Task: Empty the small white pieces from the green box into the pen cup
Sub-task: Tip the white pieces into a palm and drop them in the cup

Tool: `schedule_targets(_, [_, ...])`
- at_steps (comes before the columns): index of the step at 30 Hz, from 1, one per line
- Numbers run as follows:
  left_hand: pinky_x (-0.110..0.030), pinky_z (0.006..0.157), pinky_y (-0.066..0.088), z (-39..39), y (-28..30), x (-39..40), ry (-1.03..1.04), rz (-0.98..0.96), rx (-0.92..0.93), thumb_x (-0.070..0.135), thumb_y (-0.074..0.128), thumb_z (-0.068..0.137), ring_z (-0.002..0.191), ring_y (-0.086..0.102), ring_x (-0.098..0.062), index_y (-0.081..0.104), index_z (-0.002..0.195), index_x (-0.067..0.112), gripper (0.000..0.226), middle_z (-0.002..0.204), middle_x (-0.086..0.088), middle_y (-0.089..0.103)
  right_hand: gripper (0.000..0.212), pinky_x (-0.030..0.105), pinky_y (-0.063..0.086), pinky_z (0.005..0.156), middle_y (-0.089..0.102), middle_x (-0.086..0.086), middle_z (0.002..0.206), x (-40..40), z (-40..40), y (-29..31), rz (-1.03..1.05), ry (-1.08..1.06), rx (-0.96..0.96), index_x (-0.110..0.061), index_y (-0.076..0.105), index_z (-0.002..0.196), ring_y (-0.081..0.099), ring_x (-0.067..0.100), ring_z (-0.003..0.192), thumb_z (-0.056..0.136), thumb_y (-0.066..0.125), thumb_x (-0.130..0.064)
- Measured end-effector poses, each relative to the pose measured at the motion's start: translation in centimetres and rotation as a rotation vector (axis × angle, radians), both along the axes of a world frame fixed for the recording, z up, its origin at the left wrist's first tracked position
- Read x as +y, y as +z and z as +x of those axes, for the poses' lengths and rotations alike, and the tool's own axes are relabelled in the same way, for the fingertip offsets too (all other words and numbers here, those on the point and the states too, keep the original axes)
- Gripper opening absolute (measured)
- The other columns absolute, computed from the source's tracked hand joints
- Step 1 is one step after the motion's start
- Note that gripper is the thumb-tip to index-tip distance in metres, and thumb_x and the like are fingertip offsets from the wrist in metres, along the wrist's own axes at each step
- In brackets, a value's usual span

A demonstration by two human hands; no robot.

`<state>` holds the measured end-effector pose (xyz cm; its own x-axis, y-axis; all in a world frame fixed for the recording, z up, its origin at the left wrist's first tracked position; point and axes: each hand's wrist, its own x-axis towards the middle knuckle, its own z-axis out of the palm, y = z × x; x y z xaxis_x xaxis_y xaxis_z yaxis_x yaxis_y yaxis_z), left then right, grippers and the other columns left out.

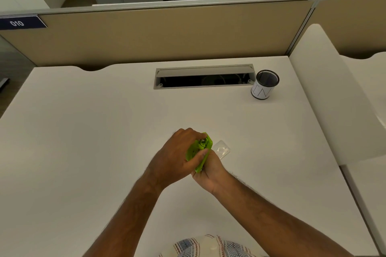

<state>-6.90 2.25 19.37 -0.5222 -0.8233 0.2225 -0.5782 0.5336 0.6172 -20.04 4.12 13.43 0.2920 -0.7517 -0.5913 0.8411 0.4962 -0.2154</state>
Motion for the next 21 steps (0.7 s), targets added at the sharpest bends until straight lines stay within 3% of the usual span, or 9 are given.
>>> schedule_targets(3, [-0.009,0.09,0.04,-0.1,0.7,0.2,0.039,-0.015,0.074,0.033,0.068,0.098,0.102,0.054,0.005,0.064,0.126,0.021,0.03,0.108,0.021,0.06,0.033,0.033,0.066,0.079,0.078,0.016,0.108,0.1,-0.1,0.3,-0.045,0.008,0.019,-0.002,0.075,0.111,0.078,0.026,0.097,0.104,0.053,-0.026])
schedule_targets(8, [-0.024,0.09,0.056,0.4,0.6,-0.3,0.2,0.168,0.389,0.027,0.066,0.099,0.109,0.067,-0.019,0.063,0.127,0.023,0.029,0.115,0.013,0.07,0.04,0.04,0.066,0.078,0.071,0.024,0.123,-0.4,-0.1,-0.1,-0.015,-0.019,0.014,0.007,0.066,0.13,0.069,0.037,0.122,0.107,0.054,-0.023])
schedule_targets(12, [-0.024,0.094,0.056,0.8,0.5,0.1,0.268,0.401,0.752,0.024,0.058,0.102,0.118,0.067,-0.011,0.057,0.129,0.022,0.026,0.125,0.014,0.07,0.039,0.046,0.063,0.089,0.075,0.029,0.11,-0.8,-0.5,-0.1,0.007,-0.018,-0.01,0.011,0.072,0.113,0.078,0.04,0.093,0.104,0.055,-0.023])
schedule_targets(15, [-0.037,0.103,0.053,1.2,-0.4,0.3,0.313,0.498,0.897,0.038,0.054,0.101,0.125,0.064,-0.02,0.054,0.134,0.018,0.038,0.133,0.002,0.068,0.045,0.046,0.059,0.096,0.068,0.031,0.127,-1.2,-0.8,-0.5,0.005,-0.031,-0.004,0.011,0.068,0.122,0.074,0.042,0.104,0.093,0.066,-0.024])
schedule_targets(19, [-0.037,0.094,0.053,0.8,-0.9,0.4,0.346,0.606,1.052,0.039,0.054,0.1,0.116,0.061,-0.024,0.055,0.132,0.02,0.038,0.13,-0.004,0.065,0.034,0.043,0.062,0.084,0.078,0.027,0.104,-1.4,-1.2,-0.4,-0.005,-0.037,-0.003,0.007,0.077,0.095,0.08,0.036,0.087,0.094,0.063,-0.023])
schedule_targets(21, [-0.032,0.091,0.055,0.5,-1.0,0.2,0.366,0.632,1.104,0.037,0.054,0.102,0.112,0.063,-0.022,0.053,0.133,0.018,0.036,0.128,-0.005,0.064,0.035,0.044,0.062,0.086,0.078,0.027,0.104,-1.4,-1.5,0.0,-0.02,-0.052,-0.014,0.008,0.075,0.101,0.08,0.035,0.086,0.101,0.058,-0.023])
